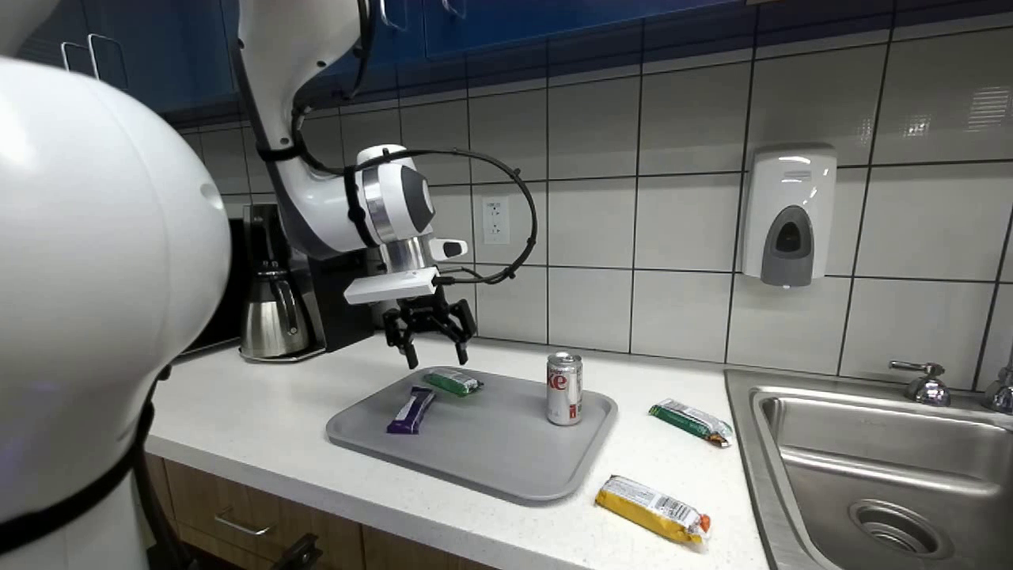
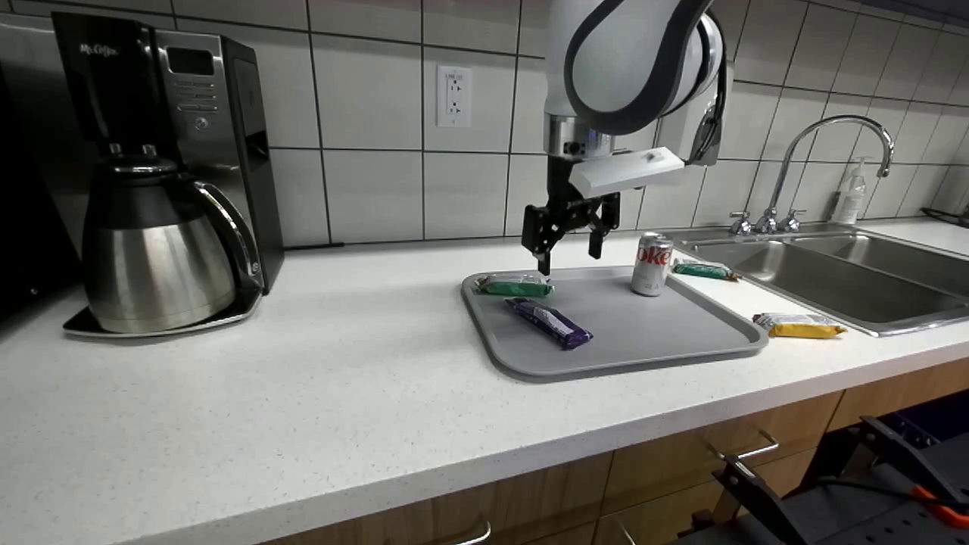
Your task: Put the chocolate bars on the tray
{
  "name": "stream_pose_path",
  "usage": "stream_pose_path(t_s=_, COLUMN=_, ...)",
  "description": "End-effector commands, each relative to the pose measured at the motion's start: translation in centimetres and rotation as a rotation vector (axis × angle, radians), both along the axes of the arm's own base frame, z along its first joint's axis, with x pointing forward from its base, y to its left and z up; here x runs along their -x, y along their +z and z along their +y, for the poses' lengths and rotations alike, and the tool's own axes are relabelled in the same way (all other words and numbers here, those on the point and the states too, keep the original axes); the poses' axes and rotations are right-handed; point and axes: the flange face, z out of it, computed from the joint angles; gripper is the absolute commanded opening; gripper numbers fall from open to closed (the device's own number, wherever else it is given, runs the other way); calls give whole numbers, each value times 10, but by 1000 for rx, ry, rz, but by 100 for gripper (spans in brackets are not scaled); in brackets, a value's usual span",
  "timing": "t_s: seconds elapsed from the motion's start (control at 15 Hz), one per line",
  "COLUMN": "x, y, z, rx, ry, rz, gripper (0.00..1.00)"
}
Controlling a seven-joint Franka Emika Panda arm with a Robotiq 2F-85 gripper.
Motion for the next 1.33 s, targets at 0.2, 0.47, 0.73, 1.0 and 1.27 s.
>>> stream_pose_path(t_s=0.2, x=-5, y=47, z=-39, rx=2, ry=-121, rz=-30, gripper=100)
stream_pose_path(t_s=0.47, x=-10, y=63, z=-66, rx=-9, ry=-201, rz=-57, gripper=100)
stream_pose_path(t_s=0.73, x=-13, y=75, z=-98, rx=-32, ry=-319, rz=-88, gripper=100)
stream_pose_path(t_s=1.0, x=-15, y=80, z=-130, rx=-31, ry=-432, rz=-113, gripper=100)
stream_pose_path(t_s=1.27, x=-15, y=81, z=-162, rx=-33, ry=-553, rz=-129, gripper=100)
